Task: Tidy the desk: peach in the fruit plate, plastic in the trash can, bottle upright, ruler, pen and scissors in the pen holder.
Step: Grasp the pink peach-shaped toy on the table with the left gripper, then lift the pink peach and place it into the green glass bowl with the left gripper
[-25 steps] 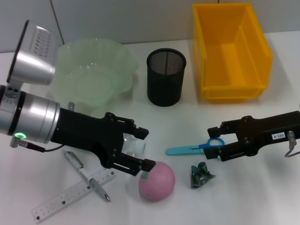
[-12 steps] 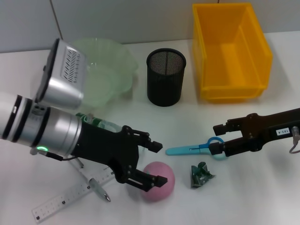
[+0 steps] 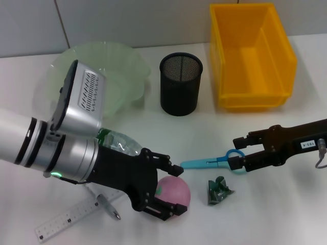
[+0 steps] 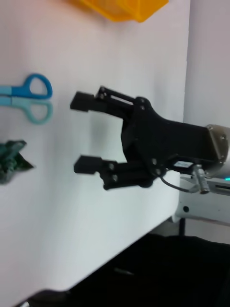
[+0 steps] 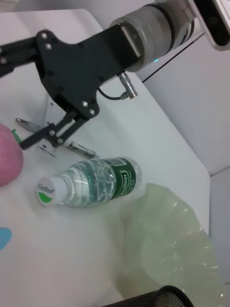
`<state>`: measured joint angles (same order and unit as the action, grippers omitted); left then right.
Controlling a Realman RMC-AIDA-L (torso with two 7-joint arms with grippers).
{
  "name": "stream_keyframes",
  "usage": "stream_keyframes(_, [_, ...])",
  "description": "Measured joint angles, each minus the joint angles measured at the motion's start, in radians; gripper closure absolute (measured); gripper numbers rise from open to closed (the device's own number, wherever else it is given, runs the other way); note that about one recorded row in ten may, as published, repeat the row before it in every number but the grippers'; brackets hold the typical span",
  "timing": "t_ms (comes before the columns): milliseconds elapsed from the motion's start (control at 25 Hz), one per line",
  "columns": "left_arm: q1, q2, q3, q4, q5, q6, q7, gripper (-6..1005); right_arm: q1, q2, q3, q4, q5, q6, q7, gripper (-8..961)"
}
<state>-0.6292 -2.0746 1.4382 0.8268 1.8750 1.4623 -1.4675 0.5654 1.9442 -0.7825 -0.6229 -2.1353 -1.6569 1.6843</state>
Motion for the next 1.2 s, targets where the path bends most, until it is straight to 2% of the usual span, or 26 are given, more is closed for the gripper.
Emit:
stream_keyframes(280, [0.005, -0.001, 0.074, -0.019, -0.004, -0.092, 0.019, 189, -0.006, -0.001, 0.001, 0.001, -0.01, 0.001, 0.015, 181])
stream_keyframes(800, [0.014, -0.002, 0.103, -0.036, -0.009, -0.169, 0.027, 189, -0.007, -0.002, 0.002, 0.001, -0.01, 0.006, 0.018, 188])
stream_keyframes(1200, [0.051, 0.001, 0.112, -0.021, -0.035, -0.212, 0.026, 358, -0.006, -0.002, 0.002, 0.0, -0.009, 0.0, 0.026, 193])
